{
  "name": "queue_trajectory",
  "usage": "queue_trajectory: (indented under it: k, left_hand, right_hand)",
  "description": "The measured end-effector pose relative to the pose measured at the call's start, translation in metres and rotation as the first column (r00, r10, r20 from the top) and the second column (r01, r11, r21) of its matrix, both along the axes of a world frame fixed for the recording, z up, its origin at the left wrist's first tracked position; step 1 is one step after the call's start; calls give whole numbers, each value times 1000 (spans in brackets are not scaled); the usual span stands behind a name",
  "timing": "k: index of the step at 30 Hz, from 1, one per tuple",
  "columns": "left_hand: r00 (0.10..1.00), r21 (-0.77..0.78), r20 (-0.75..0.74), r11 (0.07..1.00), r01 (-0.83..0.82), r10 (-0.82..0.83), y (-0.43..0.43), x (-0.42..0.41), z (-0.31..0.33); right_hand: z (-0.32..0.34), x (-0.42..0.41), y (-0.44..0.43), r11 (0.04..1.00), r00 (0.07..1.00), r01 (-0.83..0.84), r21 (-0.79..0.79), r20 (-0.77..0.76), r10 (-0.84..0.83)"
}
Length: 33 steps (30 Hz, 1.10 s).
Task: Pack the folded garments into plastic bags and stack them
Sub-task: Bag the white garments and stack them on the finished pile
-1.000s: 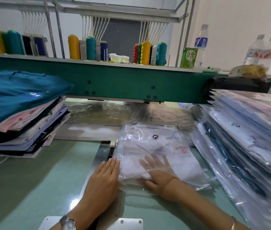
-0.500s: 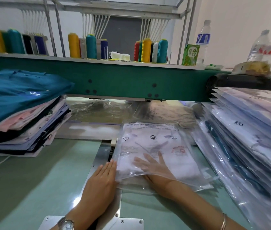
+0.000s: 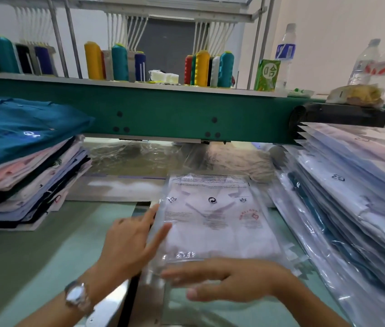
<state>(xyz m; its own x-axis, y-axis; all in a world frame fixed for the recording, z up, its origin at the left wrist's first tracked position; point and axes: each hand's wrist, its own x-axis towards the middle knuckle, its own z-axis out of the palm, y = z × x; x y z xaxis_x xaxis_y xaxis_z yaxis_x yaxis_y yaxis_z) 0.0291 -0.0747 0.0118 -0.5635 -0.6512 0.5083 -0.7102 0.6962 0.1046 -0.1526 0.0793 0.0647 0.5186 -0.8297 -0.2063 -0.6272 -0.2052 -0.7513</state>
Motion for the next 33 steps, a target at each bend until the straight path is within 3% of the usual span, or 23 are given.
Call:
queue_trajectory:
  k: [3,5,8,10,12,15,17,19,23,27,33]
  left_hand:
    - [998,64,18,996,-54,53,-38,-39,17]
    - [996,80,82,997,25,-31,-59,-71,20]
    - [992,118,30,986,119,-123,-83,-121,19]
    - [991,216,77,972,90,-109,-96,-154,16]
    - [983,335,158,941,35,-93,-107,-179,11]
    - [989,384,146,923,-23,-36,-120,-193,1]
    - [985,323,169,946,-20,-37,-120,-194,-15]
    - [973,225,219,974,21,-72,-120,-188,-30]
    - [987,180,145,983,42,-69,-129,-184,-49]
    - [997,228,66,974,18,-34,-136,-186,-52]
    - [999,235,23,971,-46,41,-136,-184,-51]
  right_hand:
    - [21,-9,-19,999,950,32,-28,312,-21]
    - [26,-18,-47,950,859,290,-118,470,-204]
    - [24,-40,-100,736,659,664,-132,569,-492]
    - [14,-59,-134,610,596,777,-155,492,-634]
    - [2,-77,-164,552,578,812,-187,389,-718]
    - [-22,-98,-200,542,607,754,-372,79,-791]
    - [-42,-110,-213,561,536,655,-506,-211,-817]
    - [-64,-115,-214,595,497,566,-570,-340,-798]
    - [-88,-119,-210,570,490,507,-647,-328,-808]
    - [-89,-126,-214,548,407,513,-660,-375,-833]
    - [-91,-141,-208,436,280,613,-659,-334,-900]
